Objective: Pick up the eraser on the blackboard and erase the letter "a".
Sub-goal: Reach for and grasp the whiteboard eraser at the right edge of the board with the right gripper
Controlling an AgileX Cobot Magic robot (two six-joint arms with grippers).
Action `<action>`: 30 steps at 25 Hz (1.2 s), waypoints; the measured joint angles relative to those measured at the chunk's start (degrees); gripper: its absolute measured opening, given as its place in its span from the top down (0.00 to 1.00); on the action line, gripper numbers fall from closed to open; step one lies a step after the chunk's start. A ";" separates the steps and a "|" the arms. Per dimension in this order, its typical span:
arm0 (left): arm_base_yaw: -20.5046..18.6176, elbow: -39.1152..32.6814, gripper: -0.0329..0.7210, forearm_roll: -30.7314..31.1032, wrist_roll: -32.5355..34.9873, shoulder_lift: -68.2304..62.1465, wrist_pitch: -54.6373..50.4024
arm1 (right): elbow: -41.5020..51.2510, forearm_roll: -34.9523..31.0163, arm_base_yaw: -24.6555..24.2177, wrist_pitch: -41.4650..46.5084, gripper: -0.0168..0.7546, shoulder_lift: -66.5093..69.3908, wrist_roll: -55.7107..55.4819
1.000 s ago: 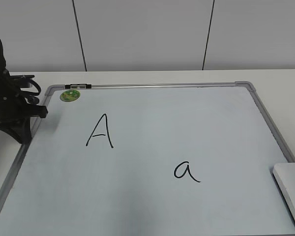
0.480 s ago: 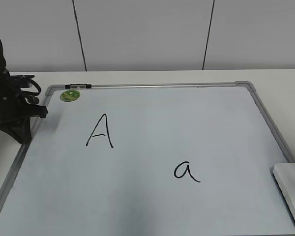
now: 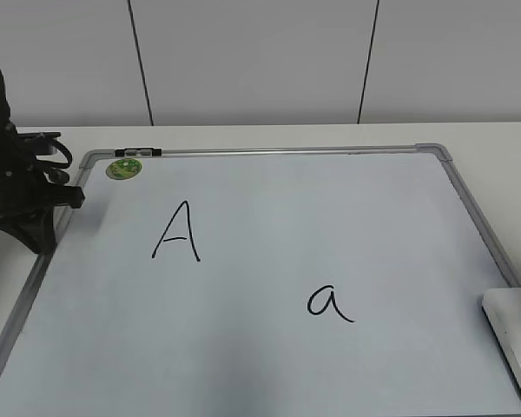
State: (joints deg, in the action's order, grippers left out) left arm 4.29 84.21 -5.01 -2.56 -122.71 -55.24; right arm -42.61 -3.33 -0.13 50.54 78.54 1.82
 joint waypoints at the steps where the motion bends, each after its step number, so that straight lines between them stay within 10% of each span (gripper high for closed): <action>1: 0.00 0.00 0.89 -0.09 0.00 0.00 0.00 | -0.02 -0.25 0.00 -0.56 0.11 0.97 0.00; 30: 0.00 0.00 0.86 -0.22 0.00 0.00 0.00 | -0.84 -3.56 0.65 -9.42 0.23 16.73 3.67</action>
State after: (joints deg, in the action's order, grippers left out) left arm 4.29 84.21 -5.23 -2.56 -122.71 -55.24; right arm -43.45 -6.89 0.52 41.12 95.26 5.49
